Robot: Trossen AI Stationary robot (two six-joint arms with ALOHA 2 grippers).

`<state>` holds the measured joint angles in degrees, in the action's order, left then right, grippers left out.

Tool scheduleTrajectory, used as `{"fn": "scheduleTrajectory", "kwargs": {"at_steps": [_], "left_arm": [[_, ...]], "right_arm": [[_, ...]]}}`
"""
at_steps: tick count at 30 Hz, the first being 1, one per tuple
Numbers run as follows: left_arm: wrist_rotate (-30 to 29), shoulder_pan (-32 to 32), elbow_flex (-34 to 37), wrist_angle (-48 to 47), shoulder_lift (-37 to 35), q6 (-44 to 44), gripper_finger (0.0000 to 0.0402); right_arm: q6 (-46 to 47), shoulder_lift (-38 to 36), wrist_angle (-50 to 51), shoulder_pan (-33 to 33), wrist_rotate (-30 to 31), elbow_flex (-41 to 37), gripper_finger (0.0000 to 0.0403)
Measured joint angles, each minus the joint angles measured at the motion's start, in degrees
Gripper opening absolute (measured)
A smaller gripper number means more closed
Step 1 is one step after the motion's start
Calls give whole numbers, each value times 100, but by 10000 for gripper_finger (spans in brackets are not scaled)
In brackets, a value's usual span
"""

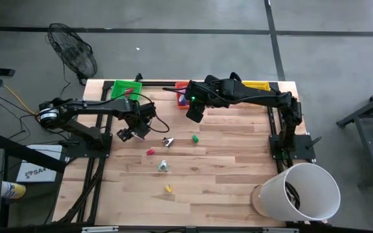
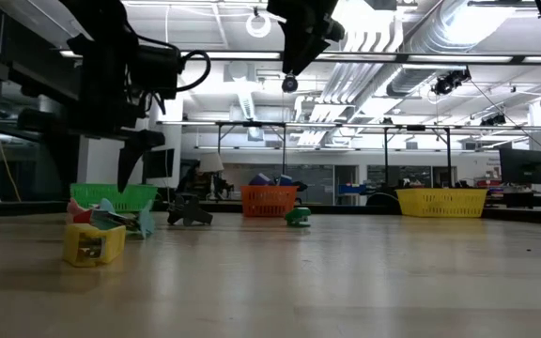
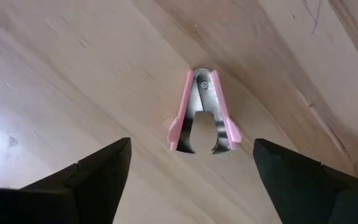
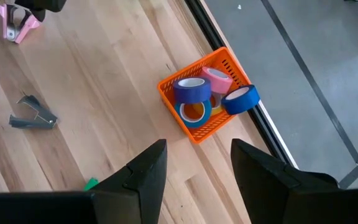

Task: Pick and place Stapler, Stapler remover, tape
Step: Put the pink staple remover into the yellow bin

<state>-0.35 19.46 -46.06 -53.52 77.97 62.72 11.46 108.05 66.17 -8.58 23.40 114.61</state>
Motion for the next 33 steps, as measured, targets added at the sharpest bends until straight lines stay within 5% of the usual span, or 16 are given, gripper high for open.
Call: {"fn": "scheduleTrajectory", "kwargs": {"at_steps": [33], "left_arm": [[-7,0,2,238,1047,-323,331]], "right_arm": [[7,0,-1,0,-113,0,169]]}}
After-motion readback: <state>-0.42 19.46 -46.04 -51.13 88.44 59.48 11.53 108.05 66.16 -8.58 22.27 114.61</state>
